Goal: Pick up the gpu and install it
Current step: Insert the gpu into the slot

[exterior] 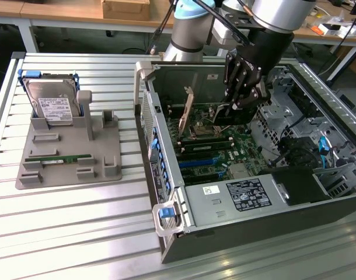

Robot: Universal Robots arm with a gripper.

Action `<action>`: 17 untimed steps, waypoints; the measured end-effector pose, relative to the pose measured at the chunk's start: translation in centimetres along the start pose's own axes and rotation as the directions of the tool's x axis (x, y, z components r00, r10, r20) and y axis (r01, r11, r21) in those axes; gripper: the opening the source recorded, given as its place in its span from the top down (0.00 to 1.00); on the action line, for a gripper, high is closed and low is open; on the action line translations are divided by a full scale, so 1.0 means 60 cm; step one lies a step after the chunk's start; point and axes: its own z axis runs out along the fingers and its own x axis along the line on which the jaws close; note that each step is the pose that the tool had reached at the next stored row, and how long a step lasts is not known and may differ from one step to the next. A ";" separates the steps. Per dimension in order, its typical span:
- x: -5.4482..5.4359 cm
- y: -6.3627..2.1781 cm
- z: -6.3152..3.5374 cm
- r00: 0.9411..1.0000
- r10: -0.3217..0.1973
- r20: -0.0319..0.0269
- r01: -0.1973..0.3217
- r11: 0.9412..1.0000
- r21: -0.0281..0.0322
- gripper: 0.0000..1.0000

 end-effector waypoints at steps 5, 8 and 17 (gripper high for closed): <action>0.000 0.000 0.002 1.000 0.000 0.000 0.000 1.000 0.000 0.74; 0.000 0.000 0.004 1.000 0.000 0.000 0.000 1.000 0.000 0.74; 0.000 0.000 0.007 1.000 0.000 0.000 0.000 1.000 0.000 0.74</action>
